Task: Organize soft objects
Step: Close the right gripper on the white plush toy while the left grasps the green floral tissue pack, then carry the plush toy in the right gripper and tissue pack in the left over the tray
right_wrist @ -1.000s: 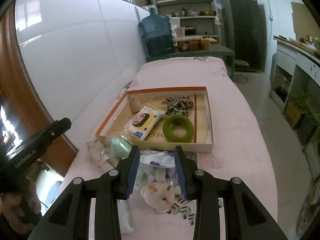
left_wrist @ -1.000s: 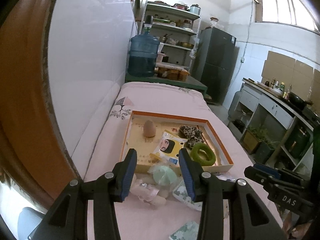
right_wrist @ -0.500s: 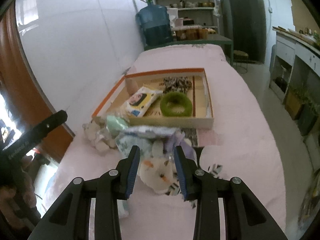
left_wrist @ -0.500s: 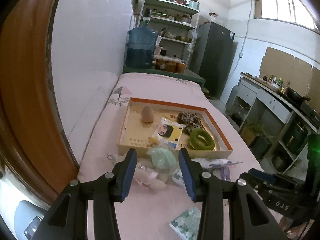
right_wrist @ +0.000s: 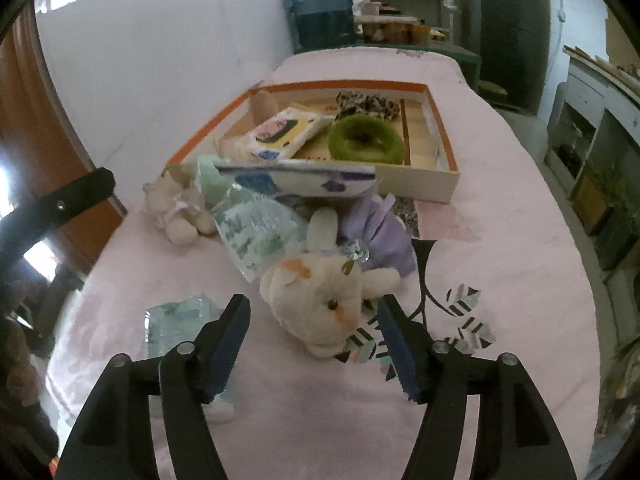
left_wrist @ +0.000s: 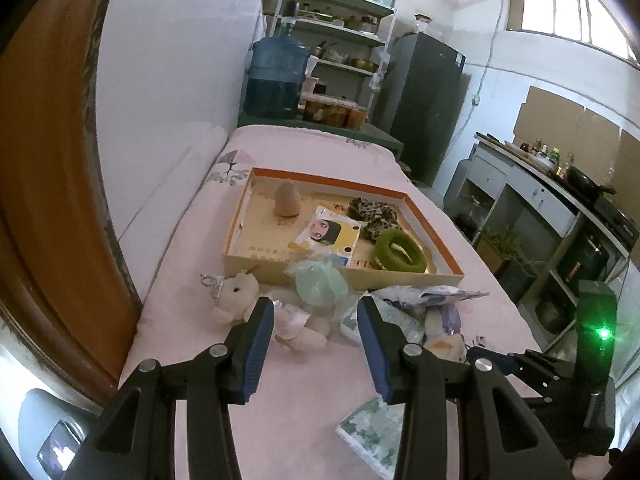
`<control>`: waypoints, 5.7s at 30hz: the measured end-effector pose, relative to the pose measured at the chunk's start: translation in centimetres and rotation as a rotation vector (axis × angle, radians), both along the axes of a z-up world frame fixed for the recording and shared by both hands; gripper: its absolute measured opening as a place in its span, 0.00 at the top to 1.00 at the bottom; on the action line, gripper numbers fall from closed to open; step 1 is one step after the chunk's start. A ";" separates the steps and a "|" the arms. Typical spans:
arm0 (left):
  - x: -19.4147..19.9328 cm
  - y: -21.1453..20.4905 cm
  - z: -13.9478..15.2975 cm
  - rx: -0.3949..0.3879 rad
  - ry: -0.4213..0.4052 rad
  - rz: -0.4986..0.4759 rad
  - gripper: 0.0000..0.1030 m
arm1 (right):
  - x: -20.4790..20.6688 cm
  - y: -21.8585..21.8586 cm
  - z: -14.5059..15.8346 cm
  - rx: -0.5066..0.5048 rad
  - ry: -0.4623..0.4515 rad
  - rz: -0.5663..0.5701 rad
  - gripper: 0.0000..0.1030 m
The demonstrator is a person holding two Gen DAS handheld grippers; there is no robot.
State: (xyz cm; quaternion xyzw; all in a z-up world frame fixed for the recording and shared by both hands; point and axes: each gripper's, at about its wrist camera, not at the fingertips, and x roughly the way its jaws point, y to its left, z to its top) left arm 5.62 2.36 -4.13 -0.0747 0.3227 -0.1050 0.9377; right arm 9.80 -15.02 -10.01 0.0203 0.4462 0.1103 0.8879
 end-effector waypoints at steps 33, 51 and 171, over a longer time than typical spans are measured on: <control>-2.9 -2.7 -6.2 -0.040 0.133 -0.130 0.58 | -1.6 -1.8 -0.3 0.092 -0.001 -0.019 0.55; -3.4 -1.9 -8.2 -0.137 0.180 -0.106 0.51 | -2.2 -2.0 -0.2 0.103 -0.012 -0.018 0.55; 20.9 0.9 -4.4 0.048 0.106 0.050 0.67 | 26.4 1.2 -0.1 0.092 0.057 0.193 0.52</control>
